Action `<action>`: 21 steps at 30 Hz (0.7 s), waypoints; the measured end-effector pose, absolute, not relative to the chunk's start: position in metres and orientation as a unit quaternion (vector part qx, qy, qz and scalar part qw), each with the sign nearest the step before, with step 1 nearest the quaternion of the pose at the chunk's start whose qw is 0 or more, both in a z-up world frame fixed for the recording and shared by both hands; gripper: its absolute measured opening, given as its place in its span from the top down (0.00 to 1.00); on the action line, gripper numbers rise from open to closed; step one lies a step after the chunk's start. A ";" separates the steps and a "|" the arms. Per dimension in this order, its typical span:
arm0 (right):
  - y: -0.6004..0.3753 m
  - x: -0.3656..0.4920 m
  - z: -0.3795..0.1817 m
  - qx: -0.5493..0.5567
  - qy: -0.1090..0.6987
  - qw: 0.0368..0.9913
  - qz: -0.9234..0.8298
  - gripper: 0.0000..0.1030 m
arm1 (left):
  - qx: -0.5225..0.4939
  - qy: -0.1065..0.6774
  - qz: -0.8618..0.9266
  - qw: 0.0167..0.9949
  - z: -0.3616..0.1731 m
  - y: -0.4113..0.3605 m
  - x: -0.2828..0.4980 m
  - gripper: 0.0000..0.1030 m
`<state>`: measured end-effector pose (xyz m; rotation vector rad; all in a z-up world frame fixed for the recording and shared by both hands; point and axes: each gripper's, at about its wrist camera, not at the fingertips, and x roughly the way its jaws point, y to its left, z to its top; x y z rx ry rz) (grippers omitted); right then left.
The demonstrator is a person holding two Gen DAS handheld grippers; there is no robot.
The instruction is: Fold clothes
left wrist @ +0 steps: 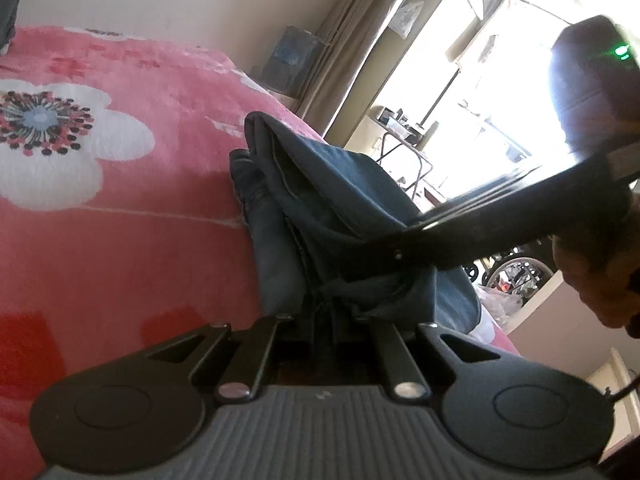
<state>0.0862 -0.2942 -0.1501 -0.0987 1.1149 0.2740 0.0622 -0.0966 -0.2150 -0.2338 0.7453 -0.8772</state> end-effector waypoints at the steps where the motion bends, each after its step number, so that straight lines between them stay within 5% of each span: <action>1: -0.298 0.087 -0.153 -0.045 0.530 0.838 0.121 0.89 | -0.110 0.350 -0.414 0.833 -0.214 -0.096 0.062 0.92; 21: -0.332 0.072 -0.123 0.067 0.507 0.849 0.132 0.93 | -0.045 0.307 -0.483 0.819 -0.204 -0.121 0.065 0.93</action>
